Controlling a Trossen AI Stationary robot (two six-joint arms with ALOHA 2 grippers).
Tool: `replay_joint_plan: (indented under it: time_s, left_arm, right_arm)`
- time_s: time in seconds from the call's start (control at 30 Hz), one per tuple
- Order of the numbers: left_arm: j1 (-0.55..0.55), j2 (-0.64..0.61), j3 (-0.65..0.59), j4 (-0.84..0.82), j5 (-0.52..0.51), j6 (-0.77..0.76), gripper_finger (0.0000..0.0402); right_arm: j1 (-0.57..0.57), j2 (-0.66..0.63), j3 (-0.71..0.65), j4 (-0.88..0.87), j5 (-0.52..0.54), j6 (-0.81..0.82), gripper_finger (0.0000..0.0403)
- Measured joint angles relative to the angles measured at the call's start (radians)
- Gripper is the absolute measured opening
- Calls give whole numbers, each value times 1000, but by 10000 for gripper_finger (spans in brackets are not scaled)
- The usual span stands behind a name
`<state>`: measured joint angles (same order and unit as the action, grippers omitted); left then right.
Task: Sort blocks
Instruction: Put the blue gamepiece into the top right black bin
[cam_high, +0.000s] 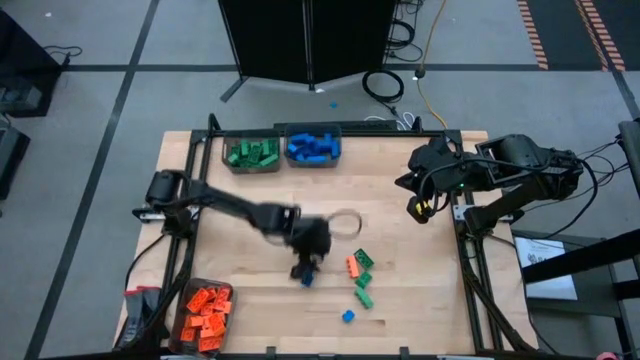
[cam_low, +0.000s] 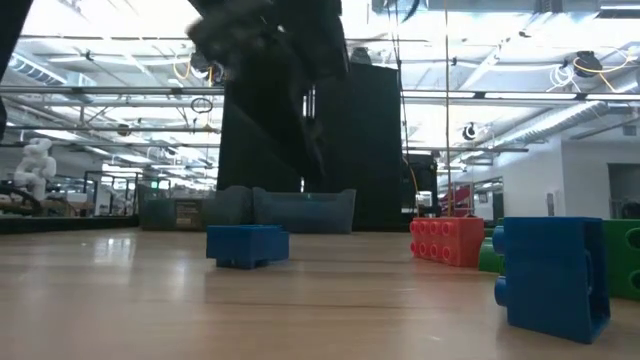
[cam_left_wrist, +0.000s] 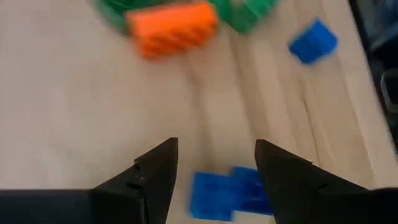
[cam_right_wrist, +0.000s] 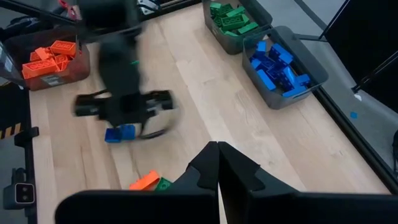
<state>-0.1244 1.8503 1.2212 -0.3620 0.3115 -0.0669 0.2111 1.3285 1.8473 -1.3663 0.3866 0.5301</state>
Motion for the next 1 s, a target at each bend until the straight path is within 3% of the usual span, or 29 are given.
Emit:
replay_joint_plan:
  time_s: [0.27, 0.67, 0.87, 1.0]
  left_arm:
    - [-172, 0, -41, 58, -265, -120, 214]
    - [-263, 0, -56, 102, -368, -236, 214]
    - [-320, 0, -57, 111, -504, -241, 214]
    - [-336, 14, -57, 108, -510, -263, 215]
  right_arm:
    - [0, 0, 0, 0, 0, -1, 0]
    - [0, 0, 0, 0, 0, -21, 0]
    - [0, 0, 0, 0, 0, -43, 0]
    - [0, 0, 0, 0, 0, -45, 0]
